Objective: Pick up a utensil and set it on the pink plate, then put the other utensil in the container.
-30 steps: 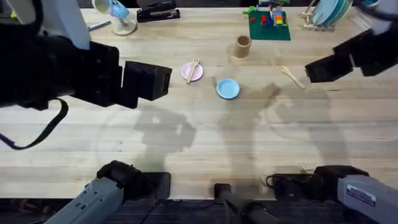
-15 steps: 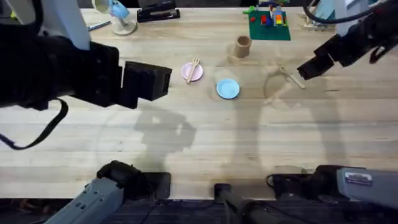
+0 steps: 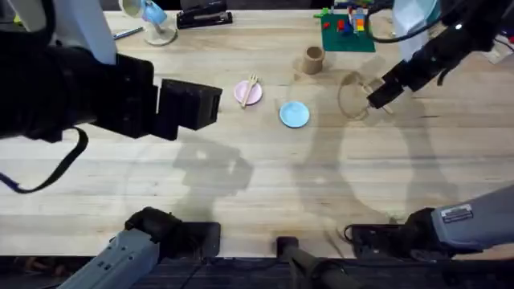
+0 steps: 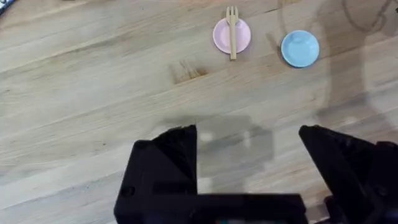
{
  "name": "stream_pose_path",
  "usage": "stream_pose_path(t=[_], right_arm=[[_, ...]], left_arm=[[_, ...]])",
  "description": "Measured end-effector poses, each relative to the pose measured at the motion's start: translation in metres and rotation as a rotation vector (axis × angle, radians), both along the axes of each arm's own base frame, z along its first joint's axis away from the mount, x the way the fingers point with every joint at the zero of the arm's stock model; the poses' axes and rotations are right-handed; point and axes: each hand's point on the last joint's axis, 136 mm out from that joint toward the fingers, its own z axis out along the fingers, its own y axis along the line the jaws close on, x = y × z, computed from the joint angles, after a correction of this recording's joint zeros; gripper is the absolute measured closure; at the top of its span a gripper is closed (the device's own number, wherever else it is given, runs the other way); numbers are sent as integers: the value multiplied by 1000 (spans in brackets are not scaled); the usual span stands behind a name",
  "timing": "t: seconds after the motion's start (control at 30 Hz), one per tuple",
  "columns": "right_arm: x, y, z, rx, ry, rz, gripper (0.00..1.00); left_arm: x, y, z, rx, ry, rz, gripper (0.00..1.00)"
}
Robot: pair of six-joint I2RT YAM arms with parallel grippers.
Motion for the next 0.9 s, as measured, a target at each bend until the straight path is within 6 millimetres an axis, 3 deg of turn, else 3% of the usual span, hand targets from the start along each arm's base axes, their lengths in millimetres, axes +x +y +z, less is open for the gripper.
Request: stream_pose_path(t=[0.53, 0.9], right_arm=[[19, -2, -42, 8, 29, -1, 9], [24, 0, -44, 32, 19, -2, 7]], left_arm=[[0, 0, 0, 0, 0, 0, 7], [0, 0, 0, 0, 0, 0, 8]])
